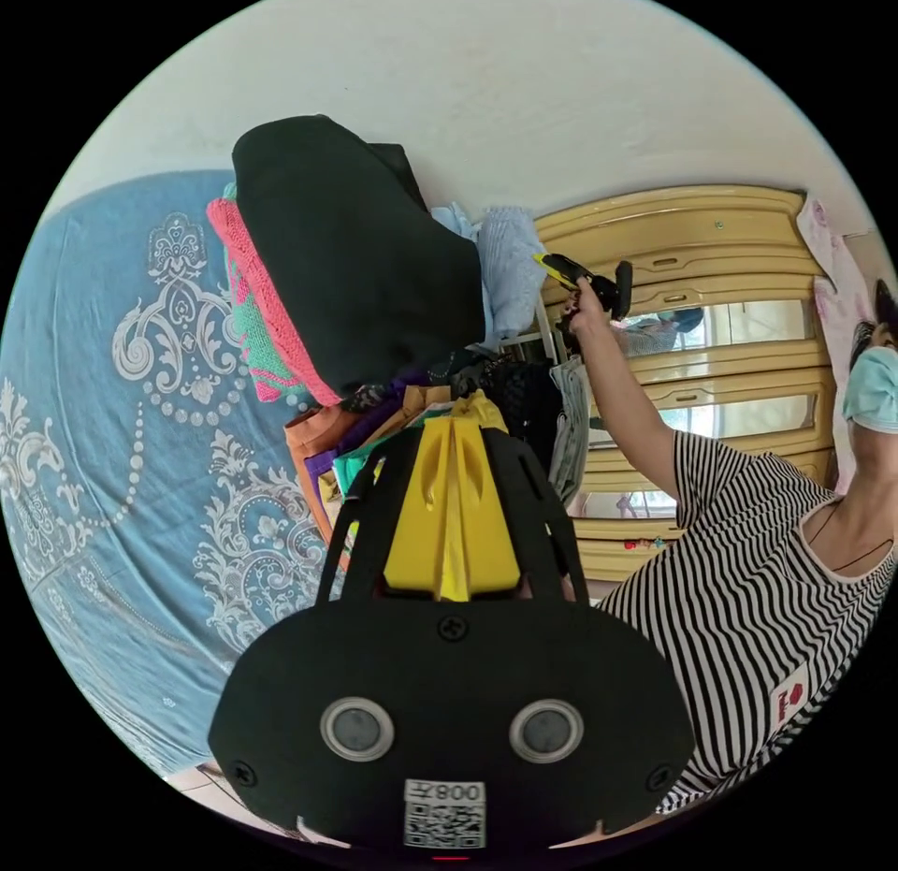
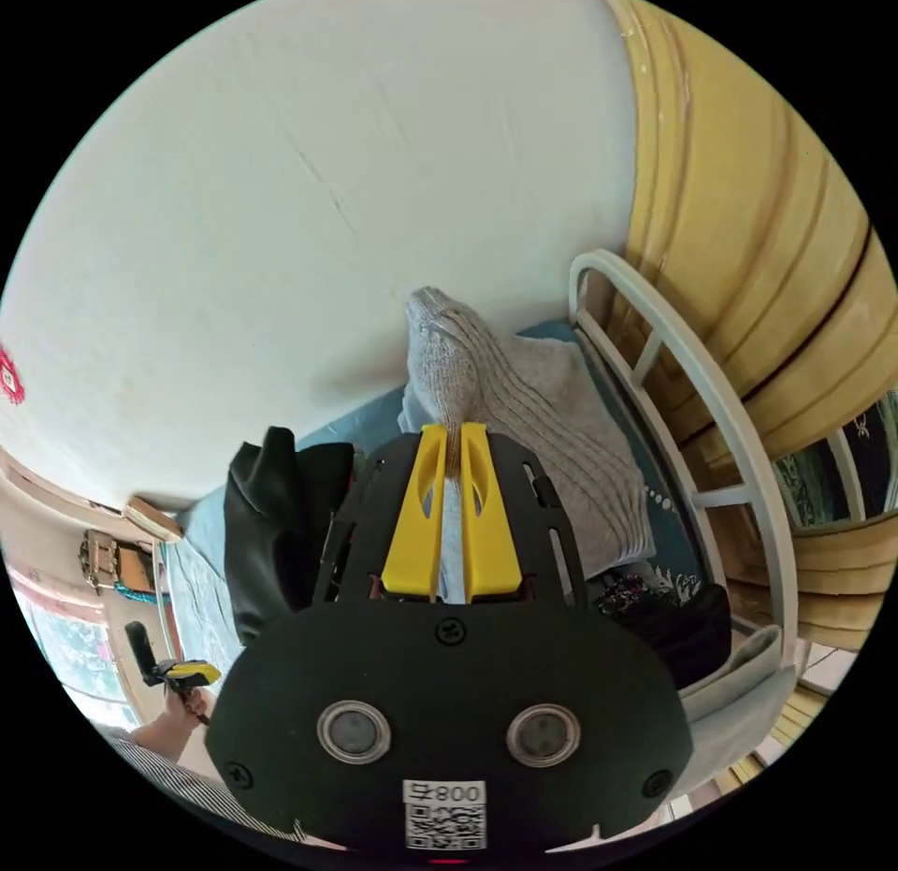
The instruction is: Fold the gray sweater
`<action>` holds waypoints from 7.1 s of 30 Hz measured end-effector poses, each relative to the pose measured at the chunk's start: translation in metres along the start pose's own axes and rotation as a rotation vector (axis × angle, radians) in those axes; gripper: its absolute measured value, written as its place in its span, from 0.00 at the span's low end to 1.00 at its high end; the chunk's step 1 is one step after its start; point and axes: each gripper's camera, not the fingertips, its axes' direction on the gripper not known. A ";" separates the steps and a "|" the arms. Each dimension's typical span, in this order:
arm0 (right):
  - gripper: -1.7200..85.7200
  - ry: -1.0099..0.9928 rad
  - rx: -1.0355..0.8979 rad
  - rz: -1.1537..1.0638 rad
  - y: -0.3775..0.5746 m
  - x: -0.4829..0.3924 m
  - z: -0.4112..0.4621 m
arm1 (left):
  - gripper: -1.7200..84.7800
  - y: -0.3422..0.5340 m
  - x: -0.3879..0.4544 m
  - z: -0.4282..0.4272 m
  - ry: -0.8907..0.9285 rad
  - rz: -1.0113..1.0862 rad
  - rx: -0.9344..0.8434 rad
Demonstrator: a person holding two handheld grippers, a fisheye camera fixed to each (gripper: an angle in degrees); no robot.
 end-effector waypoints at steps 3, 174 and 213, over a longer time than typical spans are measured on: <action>0.04 -0.077 0.103 0.018 -0.032 0.009 -0.074 | 0.02 0.024 -0.018 -0.023 0.044 -0.016 0.017; 0.03 -0.435 -0.367 -0.379 -0.099 -1.148 -0.811 | 0.10 0.542 -0.765 -0.716 0.145 -0.197 0.667; 0.05 -0.517 -1.019 -0.077 0.594 -1.612 -0.384 | 0.04 0.398 -1.018 -0.641 -0.225 -0.676 0.055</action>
